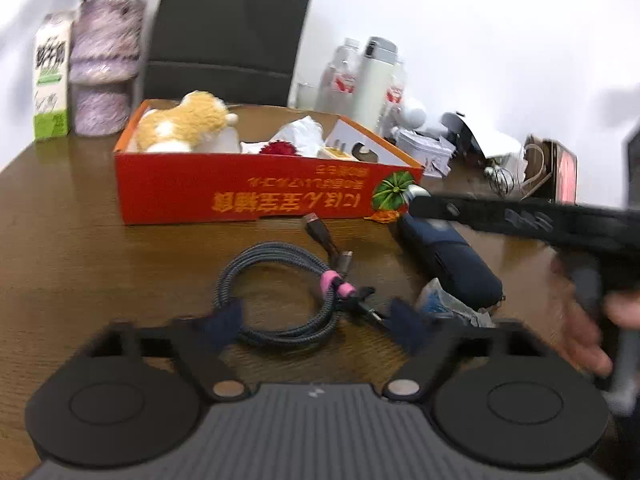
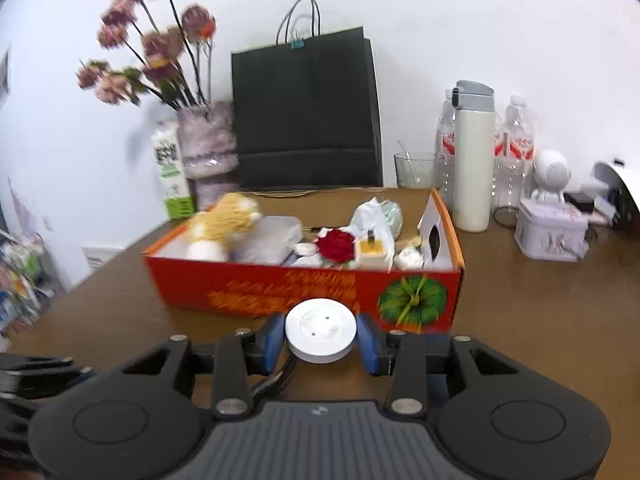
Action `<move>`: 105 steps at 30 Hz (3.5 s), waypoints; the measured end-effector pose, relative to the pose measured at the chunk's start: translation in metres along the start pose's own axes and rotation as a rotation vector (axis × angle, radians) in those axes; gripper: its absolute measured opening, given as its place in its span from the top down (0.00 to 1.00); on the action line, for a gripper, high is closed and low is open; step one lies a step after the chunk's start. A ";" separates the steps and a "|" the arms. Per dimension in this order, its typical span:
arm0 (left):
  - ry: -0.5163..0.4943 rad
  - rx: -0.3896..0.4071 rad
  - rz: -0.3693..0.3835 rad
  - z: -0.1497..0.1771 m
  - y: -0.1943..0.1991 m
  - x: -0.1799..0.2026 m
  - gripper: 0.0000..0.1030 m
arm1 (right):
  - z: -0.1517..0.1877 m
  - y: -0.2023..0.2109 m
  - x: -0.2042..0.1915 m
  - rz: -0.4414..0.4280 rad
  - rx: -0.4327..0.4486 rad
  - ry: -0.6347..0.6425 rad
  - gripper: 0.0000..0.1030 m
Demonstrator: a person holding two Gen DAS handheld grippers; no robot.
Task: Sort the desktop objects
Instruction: 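Grasp the black coiled cable with the left gripper while the right grasps the white round puck, then carry the cable and puck into the box and open both grippers there, then withdraw both open grippers from the box back over the table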
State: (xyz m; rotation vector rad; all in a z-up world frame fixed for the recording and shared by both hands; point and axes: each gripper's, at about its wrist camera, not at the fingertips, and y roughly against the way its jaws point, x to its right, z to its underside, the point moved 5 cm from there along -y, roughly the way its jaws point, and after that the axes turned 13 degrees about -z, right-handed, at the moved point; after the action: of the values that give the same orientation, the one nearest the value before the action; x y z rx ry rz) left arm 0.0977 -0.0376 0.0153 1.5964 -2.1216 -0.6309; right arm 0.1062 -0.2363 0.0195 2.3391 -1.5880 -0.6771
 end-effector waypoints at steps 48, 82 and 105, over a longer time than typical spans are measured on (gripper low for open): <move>0.017 0.009 -0.283 0.090 0.091 0.043 0.87 | 0.108 0.132 -0.059 0.012 -0.043 0.015 0.63; 0.239 -0.049 -0.121 -0.174 -0.152 -0.013 0.66 | -0.104 -0.112 0.107 0.079 -0.129 -0.128 0.56; 0.052 0.051 -0.301 -0.078 -0.001 0.000 0.00 | -0.034 -0.009 0.046 0.083 -0.061 -0.073 0.26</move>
State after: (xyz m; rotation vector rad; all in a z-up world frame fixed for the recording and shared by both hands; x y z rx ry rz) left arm 0.1432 -0.0461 0.0777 1.9588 -1.8903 -0.6242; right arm 0.1442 -0.2773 0.0342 2.2154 -1.6610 -0.7895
